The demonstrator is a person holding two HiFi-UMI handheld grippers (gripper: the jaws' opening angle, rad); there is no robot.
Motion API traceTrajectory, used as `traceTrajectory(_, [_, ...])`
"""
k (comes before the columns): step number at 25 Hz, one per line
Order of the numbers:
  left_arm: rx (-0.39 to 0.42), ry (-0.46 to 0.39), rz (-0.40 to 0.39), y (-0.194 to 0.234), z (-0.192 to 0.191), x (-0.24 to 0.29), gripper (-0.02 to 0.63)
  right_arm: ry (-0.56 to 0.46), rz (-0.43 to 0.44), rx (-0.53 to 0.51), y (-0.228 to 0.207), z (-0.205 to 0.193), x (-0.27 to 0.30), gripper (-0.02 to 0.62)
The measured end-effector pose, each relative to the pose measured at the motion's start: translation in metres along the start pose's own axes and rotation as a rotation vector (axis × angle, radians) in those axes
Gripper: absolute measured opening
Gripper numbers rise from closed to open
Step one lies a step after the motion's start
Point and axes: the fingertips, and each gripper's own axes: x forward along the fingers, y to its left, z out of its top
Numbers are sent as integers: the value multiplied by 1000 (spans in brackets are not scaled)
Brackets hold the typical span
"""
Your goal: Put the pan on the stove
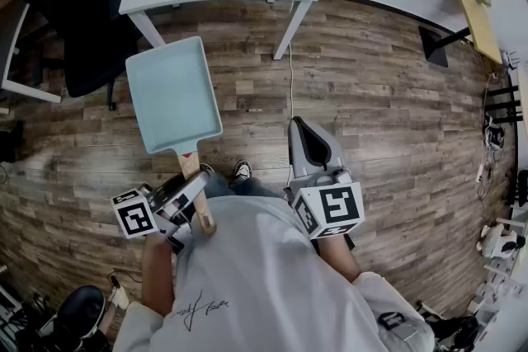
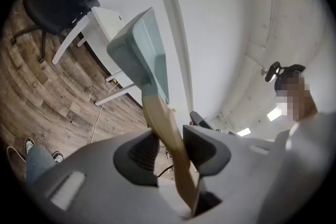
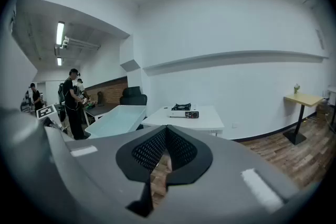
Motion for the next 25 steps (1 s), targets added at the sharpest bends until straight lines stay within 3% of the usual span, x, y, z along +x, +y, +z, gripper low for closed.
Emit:
traceTrajectory(3, [-6,-8,-9,-5,-1,3,183,0,3,15,-4,-1,-2,-3])
traceTrajectory(7, [17,0,-13,-4,11,9,184,-49,28,122,-10,9,4,-3])
traceTrajectory(11, [23,19,4,5,26,12,186,-2,16,119,-12,1,23,-3])
traceTrajectory(19, [45,55,-33,25,93,44,187,6,-21,82,-25,23,90,-3])
traceTrajectory(25, [46,87,-53,39,160,65,187,-33,-59,76,-33,60,149,-3])
